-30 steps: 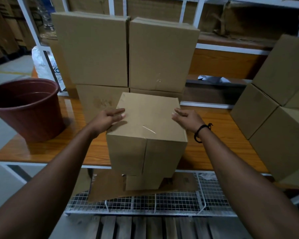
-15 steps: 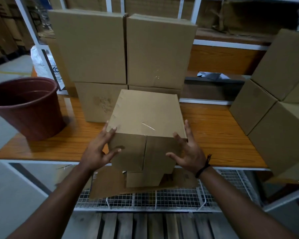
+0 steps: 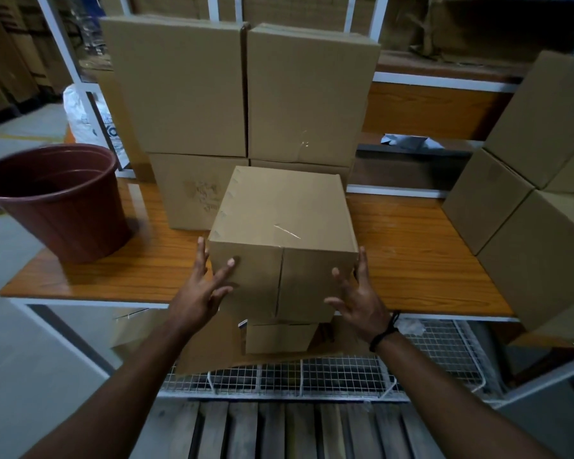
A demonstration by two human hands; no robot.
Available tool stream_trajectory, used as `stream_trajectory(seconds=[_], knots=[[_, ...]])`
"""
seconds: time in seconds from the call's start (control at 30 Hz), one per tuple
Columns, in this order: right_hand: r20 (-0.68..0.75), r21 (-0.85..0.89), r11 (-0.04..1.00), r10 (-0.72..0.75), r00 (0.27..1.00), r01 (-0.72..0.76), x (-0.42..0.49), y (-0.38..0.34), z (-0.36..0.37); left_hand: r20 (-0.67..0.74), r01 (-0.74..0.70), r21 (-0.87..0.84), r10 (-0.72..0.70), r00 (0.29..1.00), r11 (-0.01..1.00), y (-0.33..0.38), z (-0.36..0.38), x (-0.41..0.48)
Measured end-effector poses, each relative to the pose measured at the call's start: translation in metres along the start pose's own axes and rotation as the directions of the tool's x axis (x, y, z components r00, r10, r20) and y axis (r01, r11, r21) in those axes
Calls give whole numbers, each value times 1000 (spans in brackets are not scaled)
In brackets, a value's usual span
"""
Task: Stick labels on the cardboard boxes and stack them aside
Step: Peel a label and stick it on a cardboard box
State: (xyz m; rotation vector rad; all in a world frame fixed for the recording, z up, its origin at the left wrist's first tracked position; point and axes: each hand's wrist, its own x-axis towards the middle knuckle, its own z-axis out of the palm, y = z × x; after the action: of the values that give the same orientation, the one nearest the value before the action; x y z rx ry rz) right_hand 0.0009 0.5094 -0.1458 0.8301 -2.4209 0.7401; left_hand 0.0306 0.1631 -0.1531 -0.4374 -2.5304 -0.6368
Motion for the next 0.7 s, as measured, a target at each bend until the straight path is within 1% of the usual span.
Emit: stream_trajectory(seconds=[0.1, 0.17, 0.23, 0.27, 0.33, 0.4, 0.47, 0.7], knots=[[-108, 48, 995, 89, 990, -84, 6, -7, -2, -30, 43, 46, -42, 999, 998, 8, -10, 9], [-165, 100, 982, 176, 970, -161, 16, -13, -9, -54, 41, 59, -38, 998, 997, 17, -21, 22], [-155, 204, 940, 308, 939, -275, 29, -17, -19, -65, 13, 49, -10, 998, 999, 24, -31, 37], [-130, 241, 920, 347, 929, -310, 35, -18, -24, -65, 13, 40, -11, 998, 999, 26, -35, 45], [-85, 265, 906, 362, 928, -329, 46, -18, -31, -35, 43, 18, -42, 998, 999, 28, -40, 59], [-9, 246, 908, 351, 936, -338, 52, -20, -33, 25, 69, 5, -70, 997, 998, 30, -41, 64], [23, 241, 906, 354, 935, -349, 51, -19, -31, 36, 34, -5, -33, 999, 999, 30, -38, 64], [-36, 249, 890, 403, 915, -382, 47, -18, -22, 28, 23, -15, -22, 999, 1000, 29, -36, 62]])
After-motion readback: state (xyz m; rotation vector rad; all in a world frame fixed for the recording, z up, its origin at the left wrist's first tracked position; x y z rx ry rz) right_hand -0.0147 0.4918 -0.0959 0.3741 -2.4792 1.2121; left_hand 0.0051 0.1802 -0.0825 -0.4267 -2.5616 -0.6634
